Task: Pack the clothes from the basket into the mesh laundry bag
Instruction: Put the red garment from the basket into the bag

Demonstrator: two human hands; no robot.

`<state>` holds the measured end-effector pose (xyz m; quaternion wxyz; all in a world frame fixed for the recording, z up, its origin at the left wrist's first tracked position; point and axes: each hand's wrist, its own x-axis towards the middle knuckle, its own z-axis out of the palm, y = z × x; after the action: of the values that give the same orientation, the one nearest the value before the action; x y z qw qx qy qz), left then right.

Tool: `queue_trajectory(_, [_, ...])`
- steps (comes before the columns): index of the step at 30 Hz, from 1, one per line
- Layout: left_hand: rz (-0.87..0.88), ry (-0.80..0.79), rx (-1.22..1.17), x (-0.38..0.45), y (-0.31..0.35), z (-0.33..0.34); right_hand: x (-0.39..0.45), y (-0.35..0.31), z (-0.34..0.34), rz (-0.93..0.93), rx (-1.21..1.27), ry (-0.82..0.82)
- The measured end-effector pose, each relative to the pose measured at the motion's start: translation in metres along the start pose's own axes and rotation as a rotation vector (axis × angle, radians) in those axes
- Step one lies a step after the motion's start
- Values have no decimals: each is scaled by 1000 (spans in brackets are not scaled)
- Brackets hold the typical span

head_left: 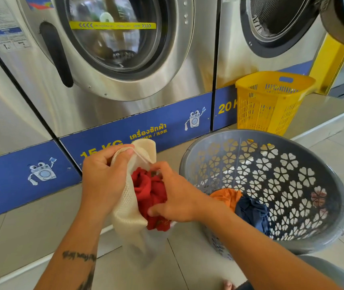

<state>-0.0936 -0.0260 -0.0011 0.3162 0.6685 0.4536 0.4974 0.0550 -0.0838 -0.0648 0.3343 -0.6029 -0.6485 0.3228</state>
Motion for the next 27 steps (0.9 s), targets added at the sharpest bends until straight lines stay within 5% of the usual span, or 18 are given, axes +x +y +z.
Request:
queue_trajectory(4, [-9, 27, -7, 2, -3, 3, -20, 5, -7, -16, -513, 51])
queue_trajectory(7, [-9, 27, 23, -1, -5, 6, -21, -1, -2, -16, -611, 134])
queue_trajectory(12, [31, -30, 81, -11, -4, 12, -12, -10, 20, 111, 157, 333])
queue_trajectory(15, [53, -37, 81, -14, -4, 13, -8, -13, 36, 32, 336, 456])
queue_trajectory(20, [33, -24, 59, -17, -6, 15, 2, 16, 60, -251, 9, 179])
queue_trajectory(23, [23, -40, 98, -20, -11, 14, 12, 37, 68, -133, -192, -69])
queue_trajectory(27, [29, -17, 177, -12, -21, 7, 20, 42, 65, 1, -321, -97])
